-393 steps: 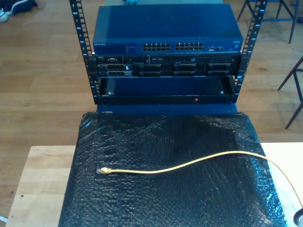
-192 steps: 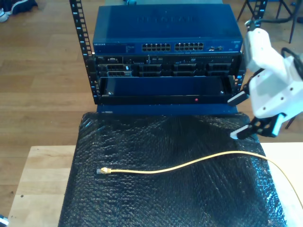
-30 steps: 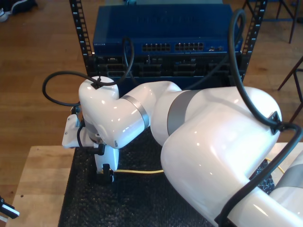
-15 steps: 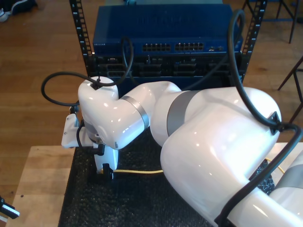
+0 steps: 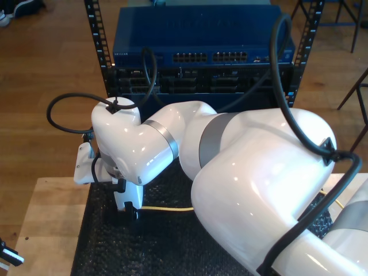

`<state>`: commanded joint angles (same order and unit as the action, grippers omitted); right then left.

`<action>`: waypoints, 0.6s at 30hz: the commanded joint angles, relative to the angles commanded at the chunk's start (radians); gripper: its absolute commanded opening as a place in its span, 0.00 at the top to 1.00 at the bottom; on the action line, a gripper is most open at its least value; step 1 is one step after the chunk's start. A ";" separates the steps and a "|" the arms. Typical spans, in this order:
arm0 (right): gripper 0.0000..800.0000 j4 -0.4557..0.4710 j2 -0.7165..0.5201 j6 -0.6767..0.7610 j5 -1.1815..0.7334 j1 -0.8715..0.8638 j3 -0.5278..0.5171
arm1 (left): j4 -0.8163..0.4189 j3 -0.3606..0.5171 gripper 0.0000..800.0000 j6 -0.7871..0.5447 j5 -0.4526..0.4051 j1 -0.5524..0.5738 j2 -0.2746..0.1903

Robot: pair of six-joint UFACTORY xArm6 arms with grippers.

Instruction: Grab the cable and plug it in

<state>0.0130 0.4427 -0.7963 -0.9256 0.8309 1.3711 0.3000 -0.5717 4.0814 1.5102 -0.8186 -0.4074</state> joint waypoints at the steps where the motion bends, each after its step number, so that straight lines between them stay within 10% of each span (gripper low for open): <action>1: 0.61 0.000 0.000 0.000 0.003 0.000 -0.002 | 0.000 0.000 0.00 0.000 0.000 0.000 0.000; 18: 0.74 0.009 0.000 0.003 0.015 0.011 -0.006 | 0.000 -0.002 0.00 0.000 0.000 0.000 0.002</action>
<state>0.0222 0.4427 -0.7933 -0.9103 0.8416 1.3650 0.3000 -0.5733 4.0814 1.5102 -0.8186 -0.4058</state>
